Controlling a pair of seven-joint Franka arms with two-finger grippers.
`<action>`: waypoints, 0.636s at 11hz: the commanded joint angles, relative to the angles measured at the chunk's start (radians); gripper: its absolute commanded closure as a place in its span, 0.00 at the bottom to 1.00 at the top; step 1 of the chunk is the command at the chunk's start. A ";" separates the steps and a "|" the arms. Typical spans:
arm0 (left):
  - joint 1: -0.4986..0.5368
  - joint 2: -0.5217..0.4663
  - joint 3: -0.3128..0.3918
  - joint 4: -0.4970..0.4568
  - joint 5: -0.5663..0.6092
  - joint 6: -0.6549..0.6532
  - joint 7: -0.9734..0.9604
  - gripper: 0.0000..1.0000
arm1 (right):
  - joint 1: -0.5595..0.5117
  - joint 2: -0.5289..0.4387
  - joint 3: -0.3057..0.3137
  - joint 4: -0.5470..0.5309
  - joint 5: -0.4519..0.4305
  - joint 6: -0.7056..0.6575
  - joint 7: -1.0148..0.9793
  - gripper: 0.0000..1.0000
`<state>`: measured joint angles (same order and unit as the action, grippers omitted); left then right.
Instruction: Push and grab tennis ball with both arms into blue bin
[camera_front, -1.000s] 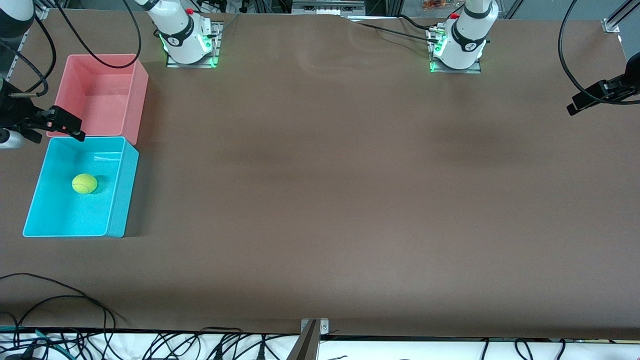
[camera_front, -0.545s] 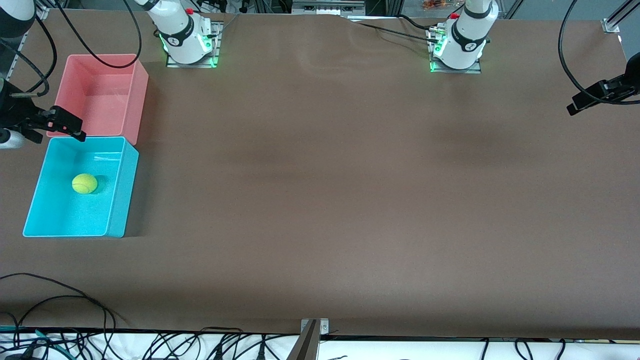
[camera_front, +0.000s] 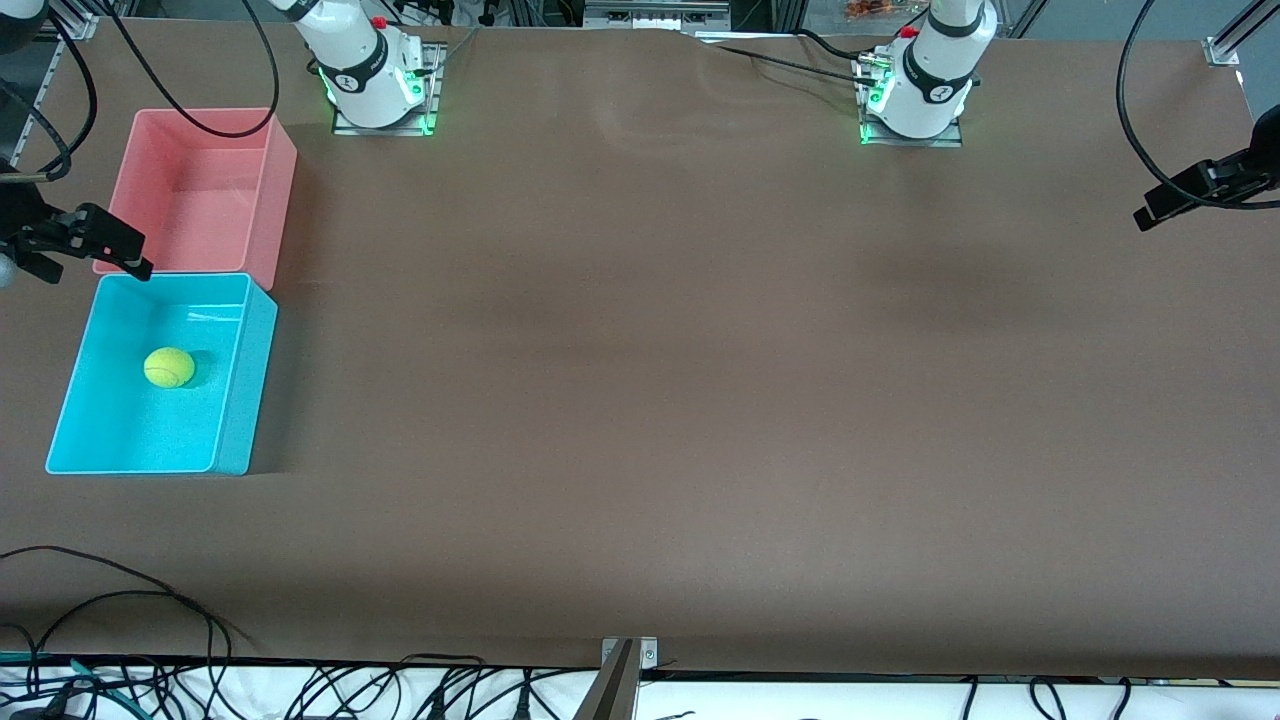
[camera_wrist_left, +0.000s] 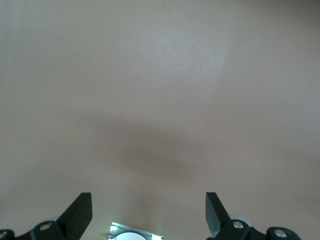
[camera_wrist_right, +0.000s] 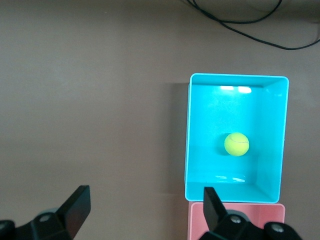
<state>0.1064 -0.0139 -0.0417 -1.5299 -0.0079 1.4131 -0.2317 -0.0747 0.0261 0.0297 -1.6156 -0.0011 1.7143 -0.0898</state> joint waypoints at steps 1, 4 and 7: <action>0.002 0.008 -0.006 0.023 0.017 -0.011 0.005 0.00 | -0.004 0.014 -0.001 0.025 0.004 -0.027 0.019 0.00; 0.002 0.008 -0.006 0.023 0.017 -0.011 0.005 0.00 | -0.005 0.020 0.001 0.031 0.003 -0.028 0.022 0.00; 0.002 0.008 -0.006 0.023 0.019 -0.011 0.005 0.00 | -0.005 0.023 0.001 0.031 0.000 -0.042 0.022 0.00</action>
<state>0.1064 -0.0139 -0.0423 -1.5299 -0.0079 1.4131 -0.2317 -0.0766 0.0353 0.0296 -1.6137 -0.0013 1.7016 -0.0789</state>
